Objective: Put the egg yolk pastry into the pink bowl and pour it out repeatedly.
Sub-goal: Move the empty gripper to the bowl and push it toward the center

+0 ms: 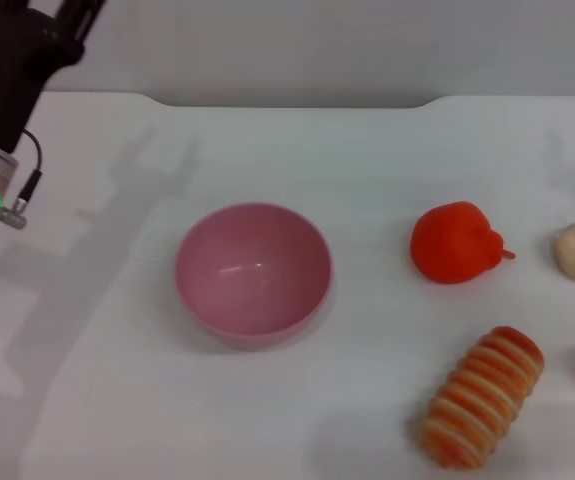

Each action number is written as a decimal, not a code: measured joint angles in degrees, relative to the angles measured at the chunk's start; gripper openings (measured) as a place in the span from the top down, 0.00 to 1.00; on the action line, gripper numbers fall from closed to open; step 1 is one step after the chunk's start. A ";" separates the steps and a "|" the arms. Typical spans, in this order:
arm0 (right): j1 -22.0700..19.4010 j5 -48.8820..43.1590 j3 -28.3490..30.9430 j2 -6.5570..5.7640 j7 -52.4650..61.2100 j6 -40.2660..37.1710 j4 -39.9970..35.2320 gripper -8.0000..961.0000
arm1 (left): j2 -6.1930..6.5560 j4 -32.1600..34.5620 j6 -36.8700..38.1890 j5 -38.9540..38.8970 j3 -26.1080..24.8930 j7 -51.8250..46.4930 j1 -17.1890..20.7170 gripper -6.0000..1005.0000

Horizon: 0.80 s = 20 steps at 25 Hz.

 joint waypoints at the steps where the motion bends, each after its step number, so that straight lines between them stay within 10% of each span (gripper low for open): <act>1: -0.07 -0.16 0.00 0.02 0.68 0.06 0.06 0.39 | 0.12 0.00 -1.47 0.96 0.60 0.23 -0.28 0.28; 20: 1.47 -0.39 0.08 -0.18 3.30 1.83 -2.03 0.39 | -0.13 -0.03 -7.91 3.78 -0.35 1.23 -0.71 0.29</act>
